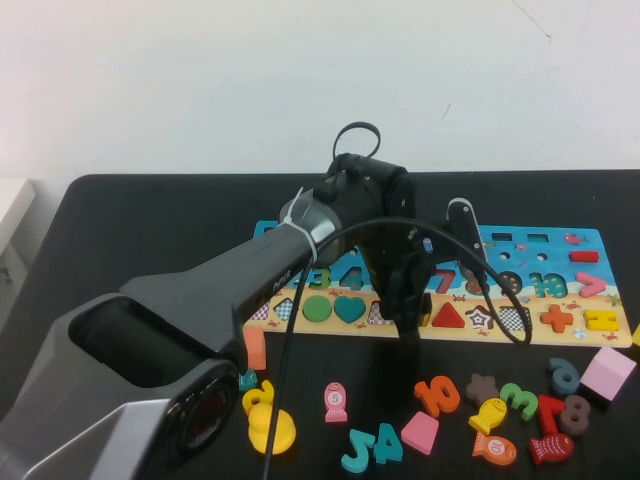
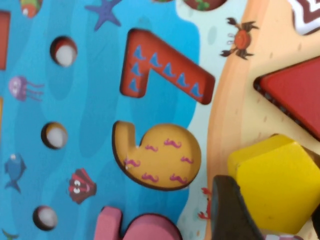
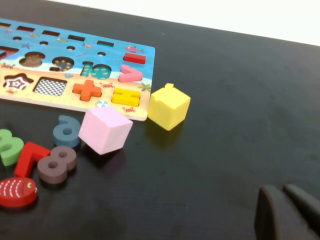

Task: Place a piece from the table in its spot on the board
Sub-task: Place the "Pentagon" into the hole of the Pentagon

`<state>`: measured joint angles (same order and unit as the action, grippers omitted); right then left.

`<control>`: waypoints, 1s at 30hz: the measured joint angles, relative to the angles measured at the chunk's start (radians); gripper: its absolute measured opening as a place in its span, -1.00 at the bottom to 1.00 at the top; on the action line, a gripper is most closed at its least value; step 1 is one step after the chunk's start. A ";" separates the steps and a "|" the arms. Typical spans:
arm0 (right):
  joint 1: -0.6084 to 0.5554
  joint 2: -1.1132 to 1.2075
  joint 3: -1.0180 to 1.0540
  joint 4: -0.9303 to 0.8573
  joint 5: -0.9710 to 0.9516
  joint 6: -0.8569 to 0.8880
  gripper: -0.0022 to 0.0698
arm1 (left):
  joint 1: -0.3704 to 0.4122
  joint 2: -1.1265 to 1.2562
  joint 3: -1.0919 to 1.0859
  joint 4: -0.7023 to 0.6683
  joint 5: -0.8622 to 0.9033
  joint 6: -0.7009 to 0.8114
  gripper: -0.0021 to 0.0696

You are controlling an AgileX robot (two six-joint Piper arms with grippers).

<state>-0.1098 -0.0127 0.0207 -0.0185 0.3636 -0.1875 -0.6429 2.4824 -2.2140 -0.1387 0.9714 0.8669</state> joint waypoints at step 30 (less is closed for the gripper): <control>0.000 0.000 0.000 0.000 0.000 0.000 -0.89 | 0.001 0.001 -0.002 -0.031 0.031 0.248 -0.10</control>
<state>-0.1098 -0.0127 0.0207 -0.0185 0.3636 -0.1875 -0.6415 2.4831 -2.2156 -0.1694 1.0025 1.1146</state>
